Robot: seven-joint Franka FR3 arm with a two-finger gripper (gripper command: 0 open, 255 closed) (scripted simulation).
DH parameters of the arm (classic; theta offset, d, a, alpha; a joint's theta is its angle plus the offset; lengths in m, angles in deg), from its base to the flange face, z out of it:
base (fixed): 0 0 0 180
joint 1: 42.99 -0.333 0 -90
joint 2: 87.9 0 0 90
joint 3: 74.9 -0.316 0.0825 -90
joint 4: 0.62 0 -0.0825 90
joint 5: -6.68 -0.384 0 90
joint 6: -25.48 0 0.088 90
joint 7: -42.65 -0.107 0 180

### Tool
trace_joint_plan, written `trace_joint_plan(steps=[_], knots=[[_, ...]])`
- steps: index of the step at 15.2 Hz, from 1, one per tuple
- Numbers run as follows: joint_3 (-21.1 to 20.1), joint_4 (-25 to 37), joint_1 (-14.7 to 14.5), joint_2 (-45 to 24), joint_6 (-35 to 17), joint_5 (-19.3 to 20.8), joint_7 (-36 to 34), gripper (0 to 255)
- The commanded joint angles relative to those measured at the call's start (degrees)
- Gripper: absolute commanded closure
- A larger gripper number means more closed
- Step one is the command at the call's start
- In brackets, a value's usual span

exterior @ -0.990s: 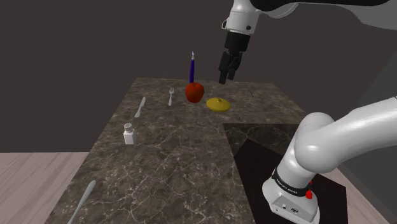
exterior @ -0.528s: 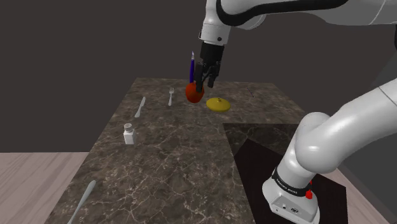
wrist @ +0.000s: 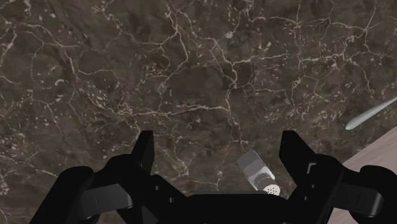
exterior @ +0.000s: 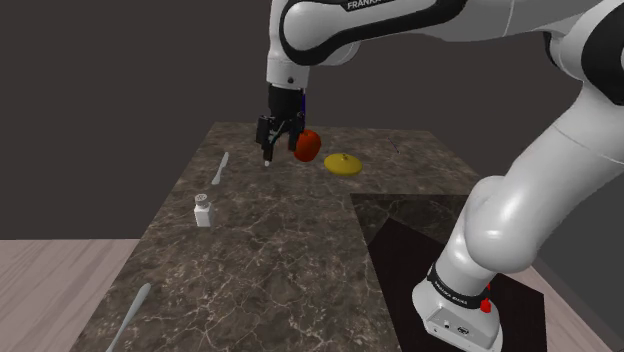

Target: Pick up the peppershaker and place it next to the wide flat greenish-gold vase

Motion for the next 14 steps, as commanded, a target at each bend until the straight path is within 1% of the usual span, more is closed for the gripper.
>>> trace_joint_plan(steps=[1,8,14], knots=[[-1.2,2.3,-0.5,-4.1,-1.7,0.3,-1.9,0],[-3.7,14.2,-2.5,-19.5,-4.5,3.1,-8.3,0],[-4.3,28.1,-5.4,-33.7,-4.0,6.3,-13.3,0]])
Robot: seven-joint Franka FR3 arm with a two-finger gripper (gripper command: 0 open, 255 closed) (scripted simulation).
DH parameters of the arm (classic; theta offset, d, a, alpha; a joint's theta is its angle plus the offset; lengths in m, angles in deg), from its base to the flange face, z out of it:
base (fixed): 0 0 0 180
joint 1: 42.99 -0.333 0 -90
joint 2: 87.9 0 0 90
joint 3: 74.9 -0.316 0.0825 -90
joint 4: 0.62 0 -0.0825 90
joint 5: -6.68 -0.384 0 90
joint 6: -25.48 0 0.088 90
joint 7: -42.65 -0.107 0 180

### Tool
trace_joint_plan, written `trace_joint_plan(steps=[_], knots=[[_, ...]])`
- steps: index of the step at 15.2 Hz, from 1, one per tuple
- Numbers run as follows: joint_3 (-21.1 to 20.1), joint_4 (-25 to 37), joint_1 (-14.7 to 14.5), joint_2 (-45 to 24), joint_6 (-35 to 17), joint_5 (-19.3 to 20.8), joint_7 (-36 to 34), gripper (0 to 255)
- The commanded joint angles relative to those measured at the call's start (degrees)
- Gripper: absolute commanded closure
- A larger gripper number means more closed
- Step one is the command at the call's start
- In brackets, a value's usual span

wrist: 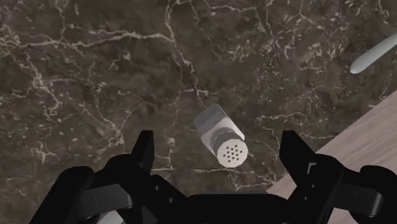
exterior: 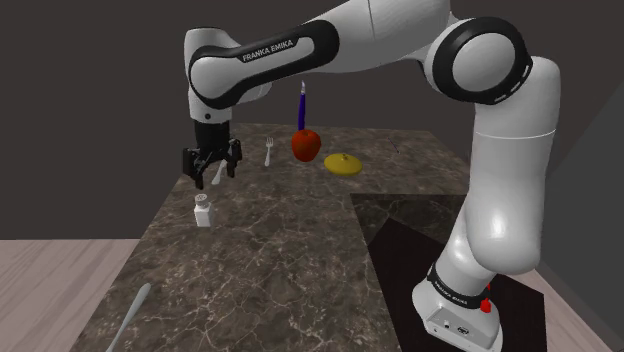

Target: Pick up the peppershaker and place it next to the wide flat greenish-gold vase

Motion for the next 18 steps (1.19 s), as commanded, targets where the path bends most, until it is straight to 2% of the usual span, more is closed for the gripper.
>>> trace_joint_plan(steps=[1,3,10,18], knots=[[0.0,5.4,-1.1,-5.1,0.6,1.1,-1.7,0],[0.1,9.0,-1.9,-8.2,1.3,1.7,-2.5,0],[0.1,5.5,-2.4,-9.8,-3.8,1.9,-2.6,0],[0.1,5.5,-2.4,-9.8,-3.8,1.9,-2.6,0]])
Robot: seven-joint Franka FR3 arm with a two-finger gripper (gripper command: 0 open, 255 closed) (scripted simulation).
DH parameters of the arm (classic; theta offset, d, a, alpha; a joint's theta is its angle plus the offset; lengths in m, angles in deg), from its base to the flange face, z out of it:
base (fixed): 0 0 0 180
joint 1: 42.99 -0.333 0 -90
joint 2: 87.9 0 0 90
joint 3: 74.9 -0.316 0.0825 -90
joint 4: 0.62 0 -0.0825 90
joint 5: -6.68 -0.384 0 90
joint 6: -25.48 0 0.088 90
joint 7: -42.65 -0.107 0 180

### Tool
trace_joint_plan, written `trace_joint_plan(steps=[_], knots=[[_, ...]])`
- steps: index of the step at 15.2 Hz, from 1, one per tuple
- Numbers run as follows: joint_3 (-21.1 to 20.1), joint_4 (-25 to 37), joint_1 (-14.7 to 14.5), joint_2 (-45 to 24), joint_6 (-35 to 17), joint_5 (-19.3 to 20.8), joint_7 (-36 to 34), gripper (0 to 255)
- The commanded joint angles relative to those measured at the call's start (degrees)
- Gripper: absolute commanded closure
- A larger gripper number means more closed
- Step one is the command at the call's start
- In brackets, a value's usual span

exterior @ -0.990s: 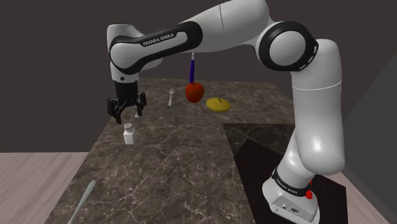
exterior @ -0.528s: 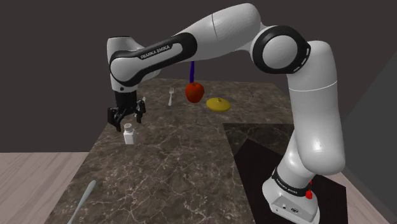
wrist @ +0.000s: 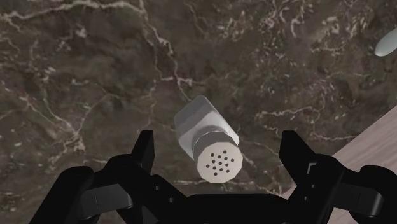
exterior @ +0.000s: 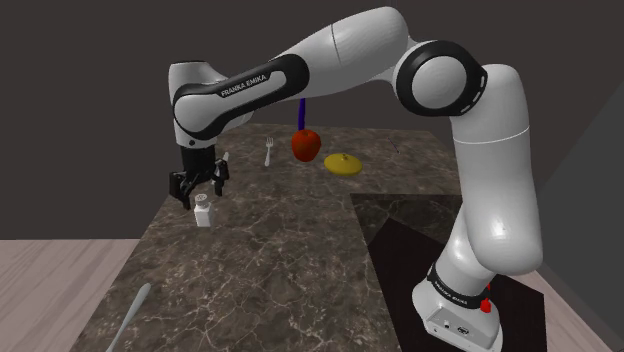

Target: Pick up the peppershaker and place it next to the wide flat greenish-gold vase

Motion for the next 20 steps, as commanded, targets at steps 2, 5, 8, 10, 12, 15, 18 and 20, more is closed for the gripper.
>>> trace_joint_plan(steps=[2,5,8,10,12,15,18,20], knots=[[0.0,0.0,0.0,0.0,0.0,0.0,0.0,255],[0.0,0.0,0.0,0.0,0.0,0.0,0.0,255],[0.0,0.0,0.0,0.0,0.0,0.0,0.0,255],[0.0,0.0,0.0,0.0,0.0,0.0,0.0,255],[-0.1,0.7,0.0,0.5,1.3,-0.1,-0.1,255],[-0.1,2.0,0.1,1.3,3.2,-0.1,-0.3,255],[-0.2,3.4,0.1,1.9,5.2,-0.2,-0.4,255],[-0.2,4.4,0.1,2.2,6.6,-0.2,-0.5,255]])
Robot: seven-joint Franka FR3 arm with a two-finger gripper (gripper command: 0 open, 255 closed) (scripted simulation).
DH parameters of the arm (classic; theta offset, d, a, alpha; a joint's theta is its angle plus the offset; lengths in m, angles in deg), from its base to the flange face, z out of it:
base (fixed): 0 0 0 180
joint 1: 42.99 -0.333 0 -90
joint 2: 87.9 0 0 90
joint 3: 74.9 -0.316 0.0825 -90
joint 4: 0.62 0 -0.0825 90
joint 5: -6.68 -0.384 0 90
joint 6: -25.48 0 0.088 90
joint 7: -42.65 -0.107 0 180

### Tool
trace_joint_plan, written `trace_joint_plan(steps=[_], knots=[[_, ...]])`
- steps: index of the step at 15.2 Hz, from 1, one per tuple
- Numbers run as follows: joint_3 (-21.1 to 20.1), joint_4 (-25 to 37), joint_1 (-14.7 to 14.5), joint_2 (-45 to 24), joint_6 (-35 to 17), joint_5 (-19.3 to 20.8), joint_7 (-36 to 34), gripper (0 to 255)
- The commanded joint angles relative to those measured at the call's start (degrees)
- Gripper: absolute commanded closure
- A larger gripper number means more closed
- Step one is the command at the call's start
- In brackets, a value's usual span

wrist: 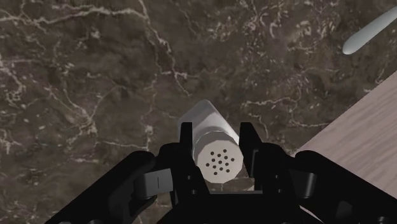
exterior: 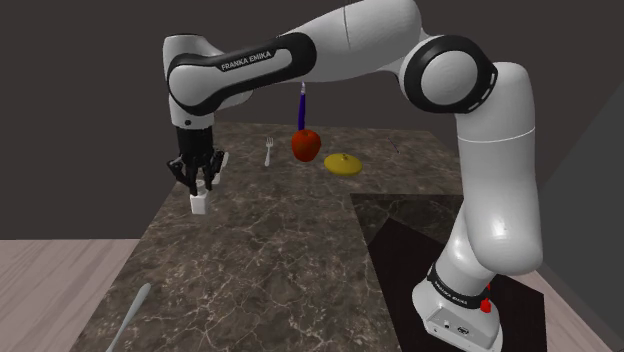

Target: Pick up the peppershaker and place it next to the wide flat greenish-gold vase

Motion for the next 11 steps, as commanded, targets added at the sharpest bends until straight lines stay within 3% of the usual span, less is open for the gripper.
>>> trace_joint_plan(steps=[1,11], knots=[[0.0,1.3,0.0,0.2,1.5,0.0,-0.2,255],[-0.2,7.7,-0.1,1.0,8.7,0.0,-0.9,255]])
